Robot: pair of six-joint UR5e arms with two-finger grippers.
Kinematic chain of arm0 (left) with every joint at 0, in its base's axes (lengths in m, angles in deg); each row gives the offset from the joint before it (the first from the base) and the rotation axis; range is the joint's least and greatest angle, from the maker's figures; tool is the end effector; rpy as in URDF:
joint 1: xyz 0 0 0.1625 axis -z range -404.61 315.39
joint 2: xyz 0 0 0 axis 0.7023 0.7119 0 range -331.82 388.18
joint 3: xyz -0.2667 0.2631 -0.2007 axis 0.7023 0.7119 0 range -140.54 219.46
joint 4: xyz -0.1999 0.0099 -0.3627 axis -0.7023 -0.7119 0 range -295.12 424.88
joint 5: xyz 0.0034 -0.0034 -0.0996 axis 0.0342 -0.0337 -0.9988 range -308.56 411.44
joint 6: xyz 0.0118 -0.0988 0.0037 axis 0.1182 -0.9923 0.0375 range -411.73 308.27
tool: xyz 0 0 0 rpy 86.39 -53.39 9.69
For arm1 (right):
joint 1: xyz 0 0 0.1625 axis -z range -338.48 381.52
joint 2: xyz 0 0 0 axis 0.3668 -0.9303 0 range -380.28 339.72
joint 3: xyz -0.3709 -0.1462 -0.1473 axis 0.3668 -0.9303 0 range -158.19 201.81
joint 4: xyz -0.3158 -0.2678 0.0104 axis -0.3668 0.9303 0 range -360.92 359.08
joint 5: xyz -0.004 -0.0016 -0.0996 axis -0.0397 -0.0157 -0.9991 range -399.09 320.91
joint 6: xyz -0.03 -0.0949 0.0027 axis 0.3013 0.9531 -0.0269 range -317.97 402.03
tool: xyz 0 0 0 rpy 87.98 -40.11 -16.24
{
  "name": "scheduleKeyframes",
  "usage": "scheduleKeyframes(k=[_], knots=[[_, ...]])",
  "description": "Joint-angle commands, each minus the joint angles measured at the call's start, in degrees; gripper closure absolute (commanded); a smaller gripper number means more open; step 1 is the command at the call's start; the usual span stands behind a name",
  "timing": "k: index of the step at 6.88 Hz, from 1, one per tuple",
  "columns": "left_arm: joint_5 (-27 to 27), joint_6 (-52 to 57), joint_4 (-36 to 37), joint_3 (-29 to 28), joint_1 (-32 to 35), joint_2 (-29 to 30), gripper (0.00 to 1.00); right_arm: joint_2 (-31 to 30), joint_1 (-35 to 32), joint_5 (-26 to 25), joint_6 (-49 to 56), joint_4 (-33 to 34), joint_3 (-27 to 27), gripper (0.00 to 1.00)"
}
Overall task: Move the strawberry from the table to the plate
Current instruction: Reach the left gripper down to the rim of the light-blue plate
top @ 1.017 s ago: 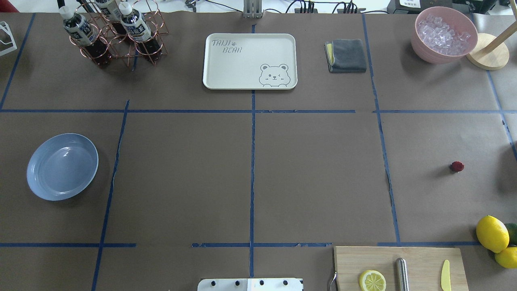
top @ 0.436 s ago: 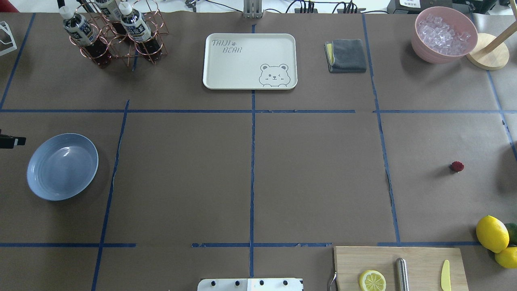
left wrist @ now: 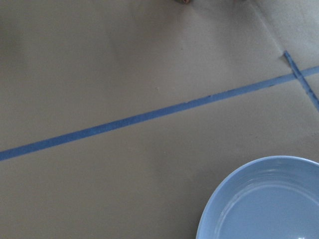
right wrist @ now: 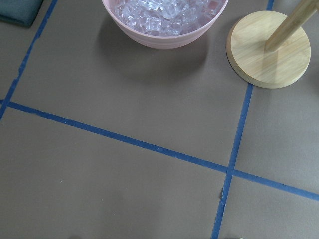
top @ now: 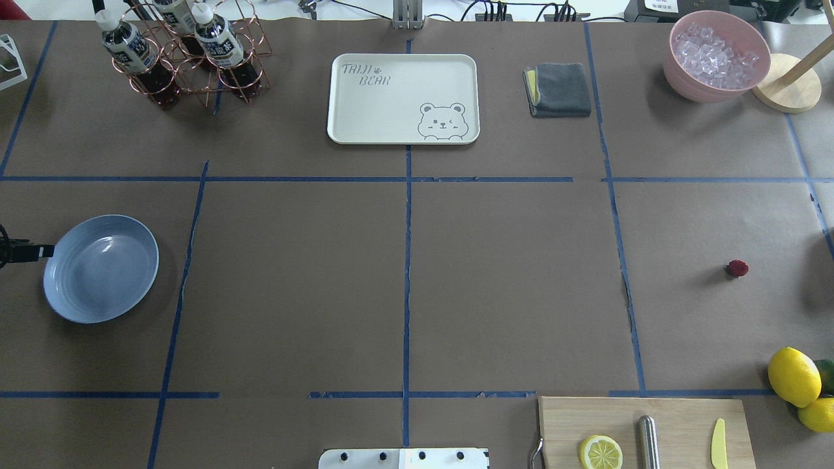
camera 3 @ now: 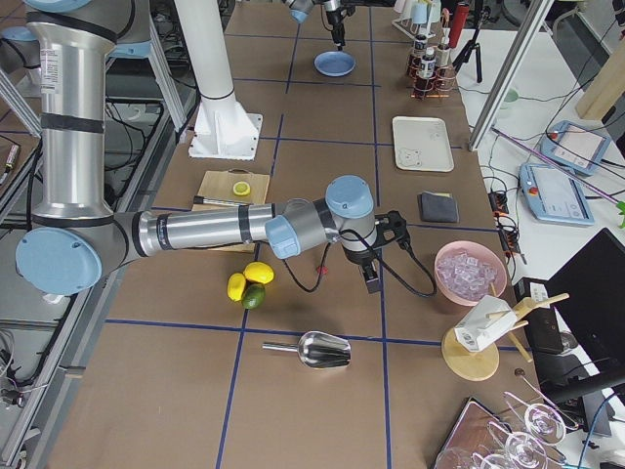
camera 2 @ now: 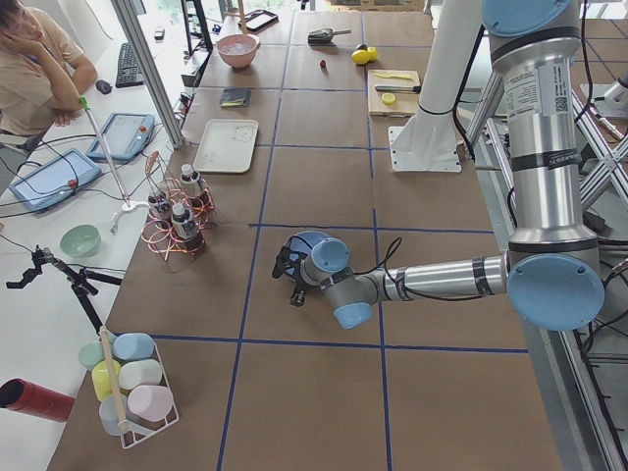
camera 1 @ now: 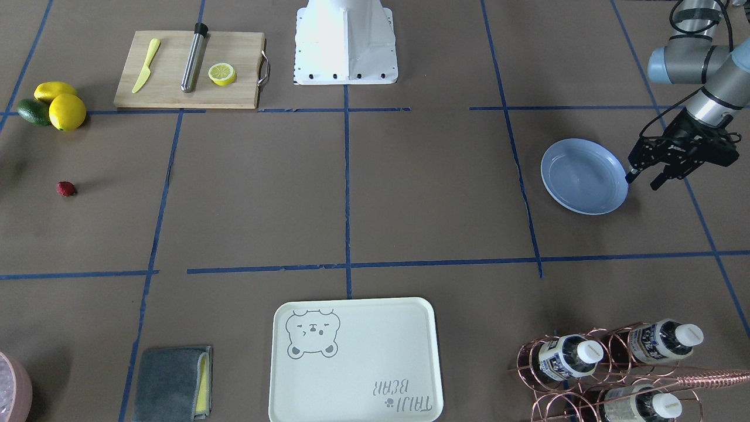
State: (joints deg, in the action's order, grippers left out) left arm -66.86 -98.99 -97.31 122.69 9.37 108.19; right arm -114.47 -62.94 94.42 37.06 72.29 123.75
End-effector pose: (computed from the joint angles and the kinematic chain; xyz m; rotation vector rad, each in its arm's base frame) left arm 0.1836 -0.3990 0.6617 0.4049 0.9666 0.0609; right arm 0.0183 -0.4822 0.5578 0.3374 -0.7817 -0.1720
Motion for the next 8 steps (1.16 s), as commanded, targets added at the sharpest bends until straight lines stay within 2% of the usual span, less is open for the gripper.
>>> scheduleKeyframes(k=[1,2,3,4,5,6,7,8], knots=[[0.4,-2.1,-1.4,-0.2,-2.6,0.0,0.48,0.0,-0.1,0.0,0.1,0.0,0.0,0.00],[0.4,-3.7,-1.5,-0.2,-3.1,0.0,0.94,-0.1,0.0,0.1,0.0,0.0,0.0,0.00],[0.4,-3.8,-1.7,0.2,-3.5,0.0,1.00,-0.1,-0.1,0.1,0.0,0.0,0.0,0.00],[0.3,-3.9,-2.9,0.9,-3.4,0.0,1.00,-0.1,0.0,0.1,0.0,0.0,-0.1,0.00],[-0.8,-4.0,-2.0,4.0,-3.4,0.0,1.00,-0.1,-0.1,0.2,0.0,0.0,-0.1,0.00],[-5.2,-4.1,0.7,7.7,-3.2,0.5,1.00,-0.1,-0.1,0.7,0.0,0.0,-0.1,0.00],[-5.7,-4.4,8.5,13.9,-3.0,1.7,1.00,-0.1,-0.1,1.0,0.0,0.0,0.0,0.00],[-5.2,-4.8,19.4,18.7,-2.9,7.6,1.00,-0.1,-0.1,1.2,-0.1,0.0,0.1,0.00]])
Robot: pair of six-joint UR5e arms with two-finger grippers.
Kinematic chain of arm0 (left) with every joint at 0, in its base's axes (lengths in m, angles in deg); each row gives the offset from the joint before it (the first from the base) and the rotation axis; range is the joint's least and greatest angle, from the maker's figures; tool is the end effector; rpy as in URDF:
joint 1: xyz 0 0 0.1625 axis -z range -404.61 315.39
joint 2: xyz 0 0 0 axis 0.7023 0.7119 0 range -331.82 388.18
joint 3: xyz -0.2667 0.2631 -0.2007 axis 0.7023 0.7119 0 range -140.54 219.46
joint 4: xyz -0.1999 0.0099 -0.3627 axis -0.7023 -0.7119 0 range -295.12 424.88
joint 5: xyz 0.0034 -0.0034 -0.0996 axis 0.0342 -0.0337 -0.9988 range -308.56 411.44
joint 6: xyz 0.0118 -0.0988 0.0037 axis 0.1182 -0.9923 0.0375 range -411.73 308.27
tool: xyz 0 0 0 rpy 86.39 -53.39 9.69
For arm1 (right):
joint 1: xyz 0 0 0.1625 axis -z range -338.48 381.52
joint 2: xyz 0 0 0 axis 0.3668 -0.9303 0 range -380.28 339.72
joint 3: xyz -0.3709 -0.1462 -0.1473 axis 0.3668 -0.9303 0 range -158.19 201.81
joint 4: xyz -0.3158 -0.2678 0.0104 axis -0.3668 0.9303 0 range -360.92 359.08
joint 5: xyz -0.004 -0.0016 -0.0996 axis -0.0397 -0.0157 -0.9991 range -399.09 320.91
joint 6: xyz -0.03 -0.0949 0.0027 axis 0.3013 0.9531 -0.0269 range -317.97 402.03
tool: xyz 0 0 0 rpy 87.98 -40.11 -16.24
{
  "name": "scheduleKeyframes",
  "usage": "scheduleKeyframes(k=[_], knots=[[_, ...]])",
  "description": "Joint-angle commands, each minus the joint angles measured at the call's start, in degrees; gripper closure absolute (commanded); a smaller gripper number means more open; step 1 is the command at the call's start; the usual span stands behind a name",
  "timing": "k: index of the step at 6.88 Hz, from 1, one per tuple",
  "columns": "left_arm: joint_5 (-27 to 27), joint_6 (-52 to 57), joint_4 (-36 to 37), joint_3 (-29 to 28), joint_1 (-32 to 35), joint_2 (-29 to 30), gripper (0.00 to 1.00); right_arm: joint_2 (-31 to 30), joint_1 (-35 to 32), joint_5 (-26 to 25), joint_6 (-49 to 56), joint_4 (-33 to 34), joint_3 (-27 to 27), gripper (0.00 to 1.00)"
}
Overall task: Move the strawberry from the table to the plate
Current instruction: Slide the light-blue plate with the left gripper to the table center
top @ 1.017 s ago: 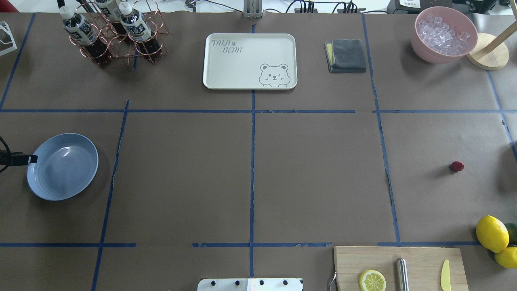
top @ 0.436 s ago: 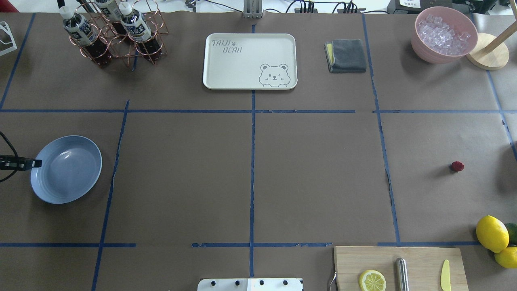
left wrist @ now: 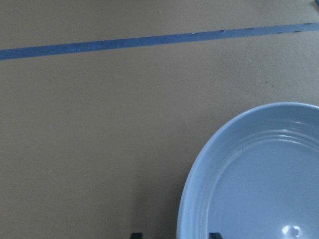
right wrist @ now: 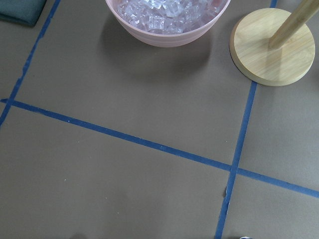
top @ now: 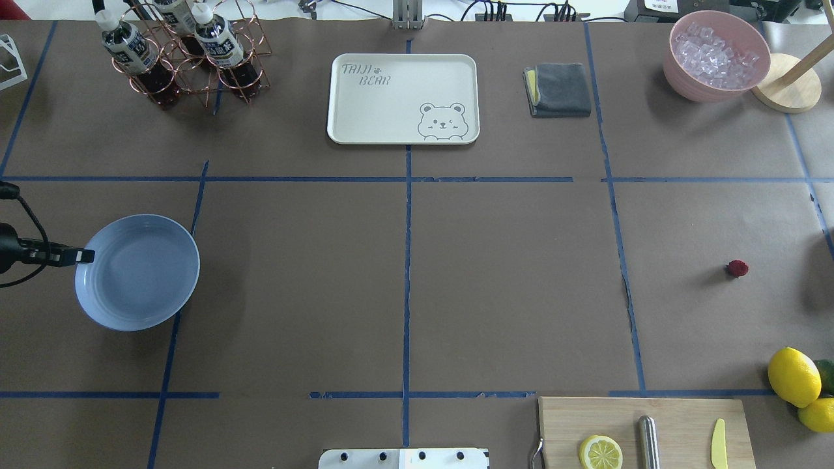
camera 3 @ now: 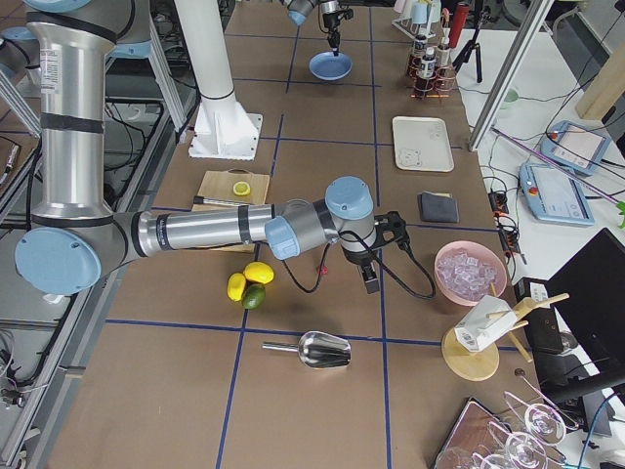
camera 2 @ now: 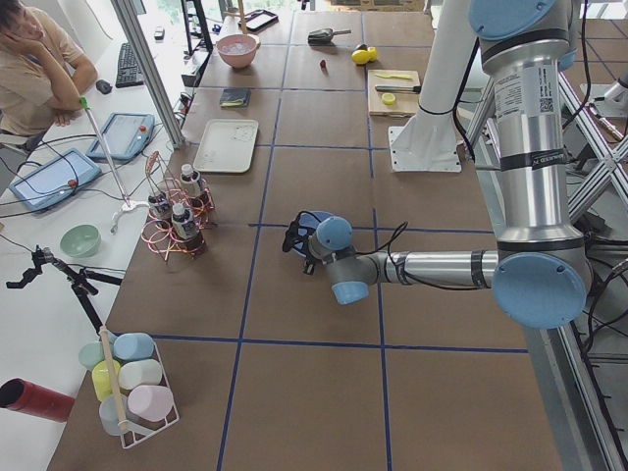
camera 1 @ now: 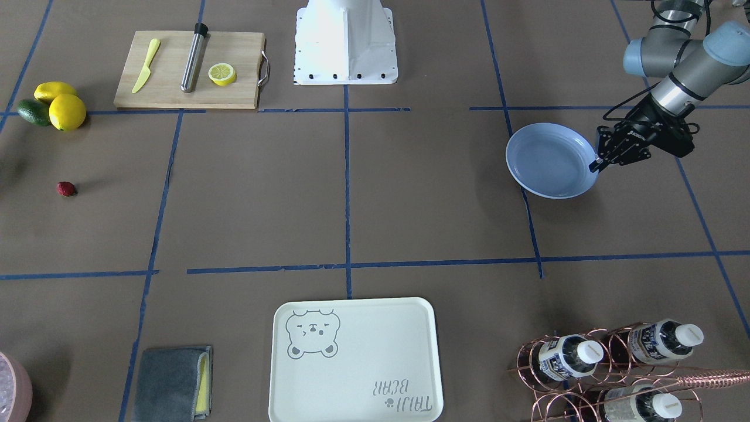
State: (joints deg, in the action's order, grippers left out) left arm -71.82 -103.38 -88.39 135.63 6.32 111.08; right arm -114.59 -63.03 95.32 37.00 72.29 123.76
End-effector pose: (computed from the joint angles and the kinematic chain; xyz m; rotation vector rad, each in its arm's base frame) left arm 0.2286 -0.4065 0.5408 0.3696 1.1133 0.1217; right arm 0.0180 -0.4808 0.5577 0.3335 -0.7968 -0.1721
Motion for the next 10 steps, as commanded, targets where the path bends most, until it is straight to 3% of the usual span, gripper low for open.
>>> scheduleKeyframes(k=[1,3,4,6,10], knots=[[1.8,-5.1,16.1,6.1,-0.3,11.9,1.00,0.0,0.0,0.3,-0.4,0.0,0.2,0.00],[12.0,-10.1,28.9,4.5,-10.4,26.7,1.00,-0.1,0.0,0.3,-0.4,0.0,0.3,0.00],[15.5,-14.6,31.6,0.2,-16.8,34.2,1.00,-0.1,0.0,0.3,-0.4,0.0,0.2,0.00],[17.9,-15.6,31.0,-2.3,-22.4,37.1,1.00,-0.2,0.0,0.3,-0.4,0.1,0.0,0.00],[20.1,-15.6,25.6,-7.9,-23.6,37.1,0.98,-0.2,0.0,0.3,-0.4,0.0,0.0,0.00]])
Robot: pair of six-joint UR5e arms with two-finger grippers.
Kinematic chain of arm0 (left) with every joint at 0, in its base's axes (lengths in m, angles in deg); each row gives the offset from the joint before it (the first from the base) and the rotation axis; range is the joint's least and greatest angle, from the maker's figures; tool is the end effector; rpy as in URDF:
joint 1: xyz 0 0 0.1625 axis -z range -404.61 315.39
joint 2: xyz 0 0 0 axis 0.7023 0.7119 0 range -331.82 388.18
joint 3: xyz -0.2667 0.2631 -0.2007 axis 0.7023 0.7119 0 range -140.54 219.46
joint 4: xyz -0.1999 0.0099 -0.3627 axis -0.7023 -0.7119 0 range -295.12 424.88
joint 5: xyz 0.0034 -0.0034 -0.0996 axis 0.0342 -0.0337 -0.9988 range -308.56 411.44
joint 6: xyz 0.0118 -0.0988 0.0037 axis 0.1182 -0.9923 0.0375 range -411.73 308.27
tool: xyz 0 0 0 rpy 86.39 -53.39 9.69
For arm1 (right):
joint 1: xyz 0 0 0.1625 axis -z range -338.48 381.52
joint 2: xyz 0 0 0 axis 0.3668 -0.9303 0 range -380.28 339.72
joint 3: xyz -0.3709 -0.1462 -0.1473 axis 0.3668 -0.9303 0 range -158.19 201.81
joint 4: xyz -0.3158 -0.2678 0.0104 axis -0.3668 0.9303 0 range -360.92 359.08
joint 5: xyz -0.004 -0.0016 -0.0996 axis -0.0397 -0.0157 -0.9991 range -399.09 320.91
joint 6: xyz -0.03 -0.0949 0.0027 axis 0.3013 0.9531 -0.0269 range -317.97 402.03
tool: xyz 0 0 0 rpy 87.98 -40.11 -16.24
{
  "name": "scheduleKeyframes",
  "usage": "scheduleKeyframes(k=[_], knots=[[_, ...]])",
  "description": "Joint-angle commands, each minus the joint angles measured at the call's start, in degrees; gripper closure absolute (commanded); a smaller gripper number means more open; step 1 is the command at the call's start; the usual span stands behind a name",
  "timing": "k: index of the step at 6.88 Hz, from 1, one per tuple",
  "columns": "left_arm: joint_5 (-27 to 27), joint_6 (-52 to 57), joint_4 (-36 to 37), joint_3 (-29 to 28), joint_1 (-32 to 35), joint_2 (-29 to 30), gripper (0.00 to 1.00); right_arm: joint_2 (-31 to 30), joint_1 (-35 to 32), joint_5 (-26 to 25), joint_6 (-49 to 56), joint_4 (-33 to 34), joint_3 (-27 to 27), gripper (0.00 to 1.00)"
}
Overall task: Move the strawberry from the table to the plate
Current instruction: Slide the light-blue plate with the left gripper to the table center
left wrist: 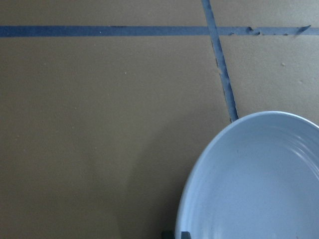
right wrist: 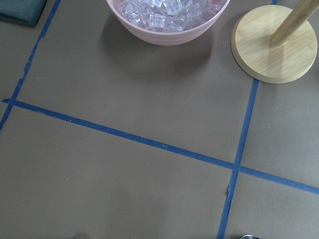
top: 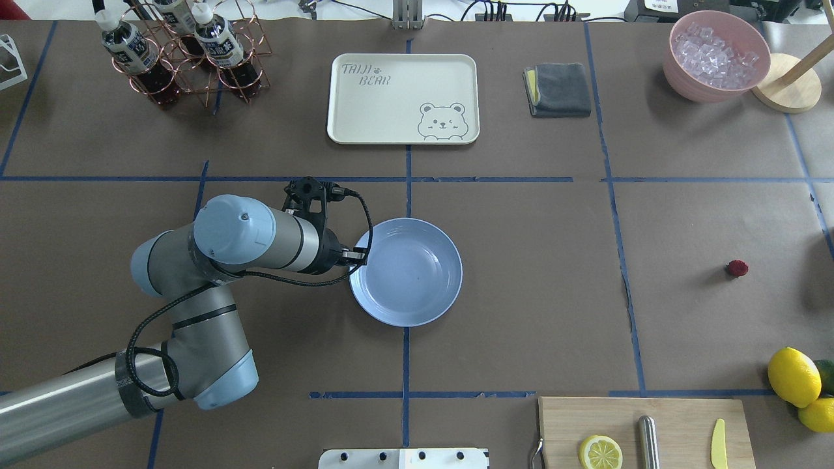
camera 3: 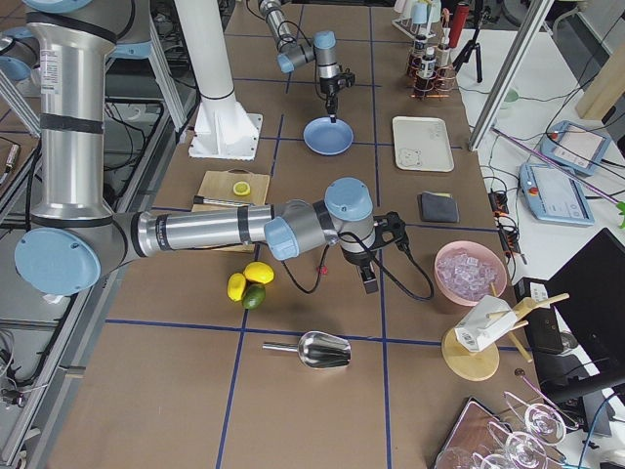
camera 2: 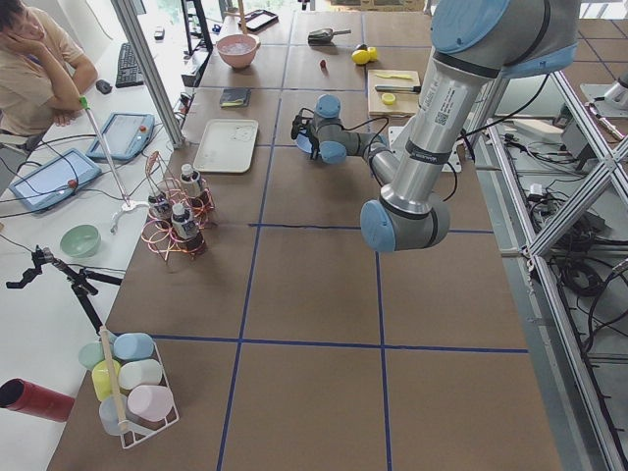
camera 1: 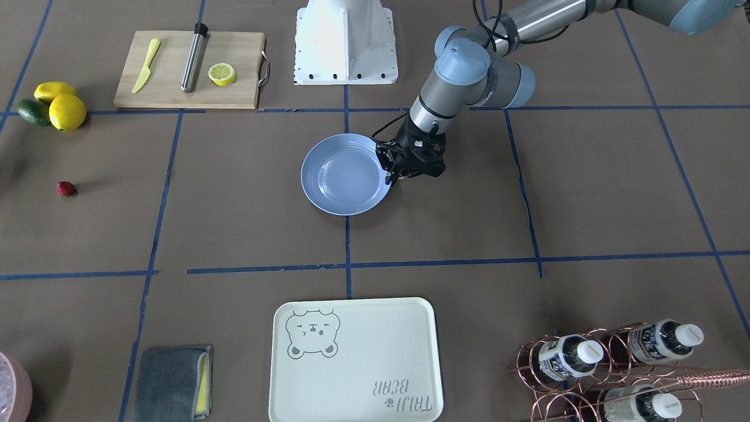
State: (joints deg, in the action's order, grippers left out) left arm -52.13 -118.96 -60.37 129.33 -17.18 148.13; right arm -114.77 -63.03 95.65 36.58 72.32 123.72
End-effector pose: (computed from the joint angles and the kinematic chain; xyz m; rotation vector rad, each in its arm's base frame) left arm 0.5549 -0.4119 0.2860 0.2884 1.1122 0.0623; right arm 0.0177 -0.4794 0.5592 0.3255 -0.8034 -0.1648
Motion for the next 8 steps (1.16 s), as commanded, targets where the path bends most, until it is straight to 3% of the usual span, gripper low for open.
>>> scheduleKeyframes(k=[1,2,3,5,7,8], knots=[[0.3,0.3,-2.5,-1.4,-0.1,0.0,0.30,0.0,0.0,0.0,0.0,0.0,0.0,0.00],[0.3,0.5,-2.4,-0.1,0.1,-0.2,0.00,0.0,0.0,0.0,0.0,0.0,0.3,0.00],[-0.6,2.2,-0.8,3.1,2.3,-1.9,0.00,0.1,0.1,0.0,0.0,-0.1,0.4,0.00],[-9.2,19.1,11.4,11.9,13.5,-6.5,0.00,0.3,0.4,0.0,0.6,-0.3,1.5,0.00],[-16.6,48.4,20.5,14.3,32.1,-13.4,0.00,0.8,1.5,0.0,0.0,-0.1,2.2,0.00],[-22.8,60.9,22.4,10.8,44.2,-16.4,0.00,2.6,3.0,0.0,-1.7,-0.1,2.2,0.00]])
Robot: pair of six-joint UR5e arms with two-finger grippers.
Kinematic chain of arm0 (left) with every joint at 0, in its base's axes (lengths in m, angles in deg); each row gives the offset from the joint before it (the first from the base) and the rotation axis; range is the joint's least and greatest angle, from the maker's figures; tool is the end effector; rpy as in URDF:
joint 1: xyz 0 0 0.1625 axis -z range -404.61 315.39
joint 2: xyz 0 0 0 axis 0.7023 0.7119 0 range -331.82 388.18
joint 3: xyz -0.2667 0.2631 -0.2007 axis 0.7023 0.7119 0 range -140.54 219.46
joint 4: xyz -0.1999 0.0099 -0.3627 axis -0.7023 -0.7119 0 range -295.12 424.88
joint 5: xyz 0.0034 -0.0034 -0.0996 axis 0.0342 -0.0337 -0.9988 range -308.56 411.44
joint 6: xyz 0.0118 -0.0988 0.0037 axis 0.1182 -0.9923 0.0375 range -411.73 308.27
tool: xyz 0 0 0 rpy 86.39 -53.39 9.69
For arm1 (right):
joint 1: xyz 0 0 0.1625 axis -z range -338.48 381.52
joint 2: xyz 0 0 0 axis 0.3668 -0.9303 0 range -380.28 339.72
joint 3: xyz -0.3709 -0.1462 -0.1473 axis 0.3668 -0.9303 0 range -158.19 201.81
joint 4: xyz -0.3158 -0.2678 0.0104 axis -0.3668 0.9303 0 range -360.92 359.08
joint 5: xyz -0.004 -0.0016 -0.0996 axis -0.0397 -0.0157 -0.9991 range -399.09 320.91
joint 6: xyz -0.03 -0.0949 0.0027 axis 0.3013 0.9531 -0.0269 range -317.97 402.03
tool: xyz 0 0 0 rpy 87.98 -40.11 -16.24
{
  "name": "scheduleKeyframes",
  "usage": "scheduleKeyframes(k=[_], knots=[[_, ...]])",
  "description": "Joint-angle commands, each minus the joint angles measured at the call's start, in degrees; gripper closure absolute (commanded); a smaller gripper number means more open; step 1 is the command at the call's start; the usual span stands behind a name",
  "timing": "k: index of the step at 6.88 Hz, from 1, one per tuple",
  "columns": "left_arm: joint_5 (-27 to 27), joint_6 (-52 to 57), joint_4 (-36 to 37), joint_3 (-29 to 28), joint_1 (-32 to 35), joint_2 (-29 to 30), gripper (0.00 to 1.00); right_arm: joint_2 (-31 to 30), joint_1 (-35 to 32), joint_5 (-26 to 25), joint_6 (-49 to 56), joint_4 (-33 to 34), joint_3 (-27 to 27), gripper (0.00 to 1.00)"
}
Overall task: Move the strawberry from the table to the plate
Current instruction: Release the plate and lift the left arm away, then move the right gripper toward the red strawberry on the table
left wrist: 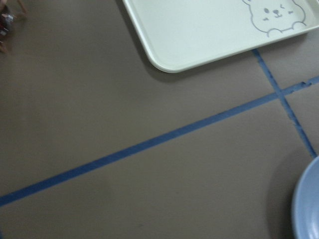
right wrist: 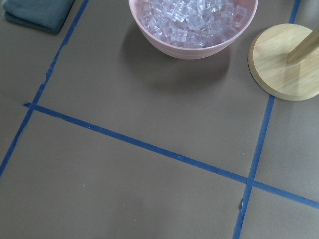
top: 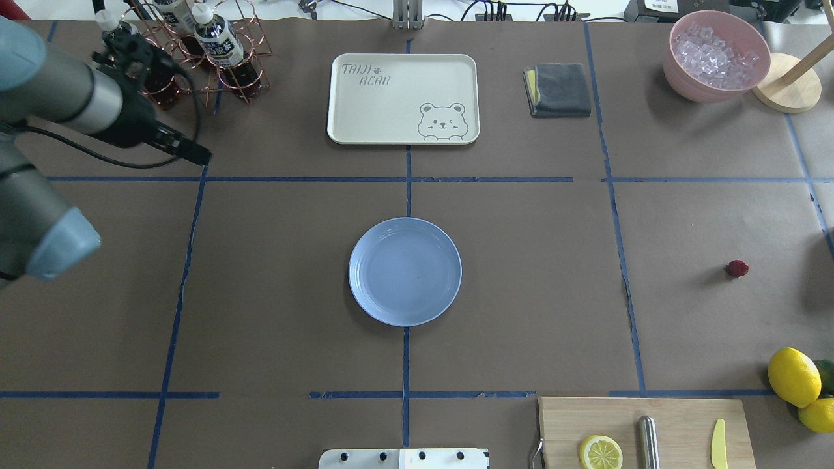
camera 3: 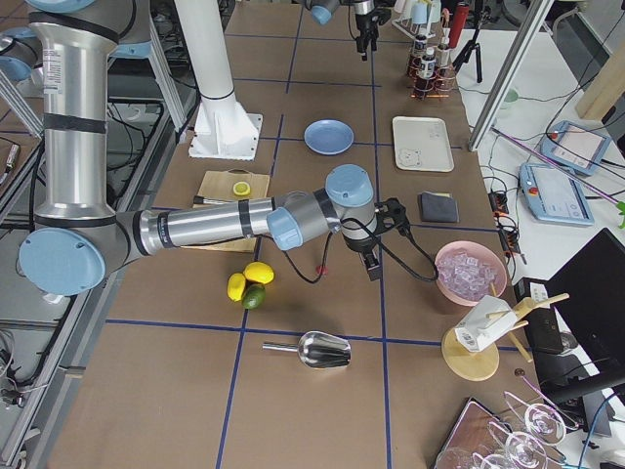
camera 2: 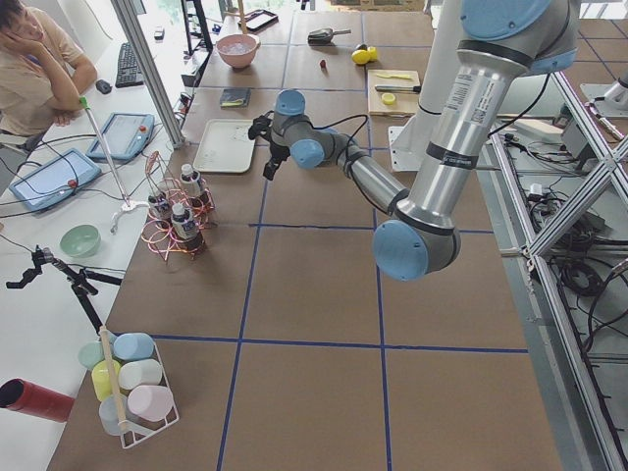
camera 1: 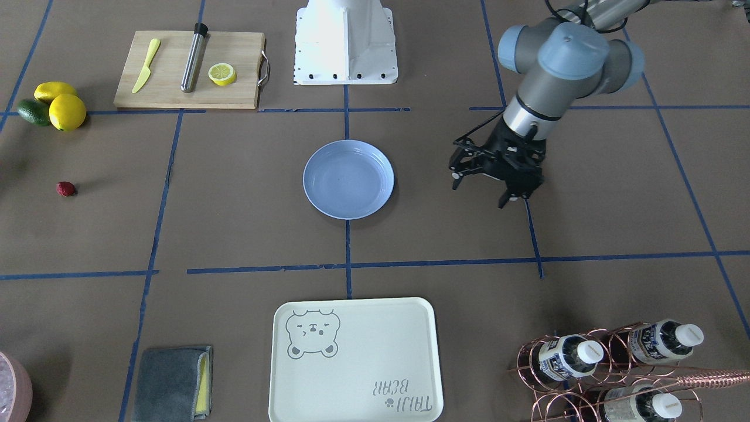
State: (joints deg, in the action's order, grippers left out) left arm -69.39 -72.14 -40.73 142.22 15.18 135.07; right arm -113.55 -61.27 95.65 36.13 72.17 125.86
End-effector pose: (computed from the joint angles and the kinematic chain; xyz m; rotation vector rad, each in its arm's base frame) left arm 0.2284 -0.5558 0.3644 0.4807 0.7933 0.3710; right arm 0.0022 -0.4862 0.5298 0.3682 -0.8128 -0.2100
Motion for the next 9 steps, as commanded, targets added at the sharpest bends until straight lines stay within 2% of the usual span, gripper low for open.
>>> scheduleKeyframes(k=[1,2,3,4,5,6,8,9], knots=[[-9.7,27.2,7.9,-8.1,19.8,-4.4,0.00,1.4,2.4,-0.1,-1.9,-0.1,0.1,0.00],[-9.6,31.2,16.2,-13.0,24.2,-4.5,0.00,1.4,2.7,-0.1,-1.8,-0.1,0.1,0.00],[-9.5,35.3,17.3,-13.9,28.8,-6.8,0.00,1.4,3.1,0.1,-2.0,-0.1,0.2,0.00],[-9.9,41.4,17.8,-13.7,33.6,-11.1,0.00,1.3,3.5,0.2,-4.8,-0.1,0.7,0.00],[-10.1,41.8,18.1,-10.3,34.9,-15.8,0.00,1.2,6.6,-0.7,-10.1,0.0,3.0,0.00],[-10.0,41.6,18.1,-9.2,34.9,-16.5,0.00,-0.3,10.9,-2.4,-13.8,-0.3,3.9,0.00],[-10.2,41.5,18.0,-8.9,34.8,-16.5,0.00,-6.1,20.2,-12.6,-25.4,-15.8,2.5,0.00],[-10.3,41.5,17.8,-9.0,34.8,-16.4,0.00,-7.7,23.1,-13.4,-27.3,-21.9,-0.2,0.00]])
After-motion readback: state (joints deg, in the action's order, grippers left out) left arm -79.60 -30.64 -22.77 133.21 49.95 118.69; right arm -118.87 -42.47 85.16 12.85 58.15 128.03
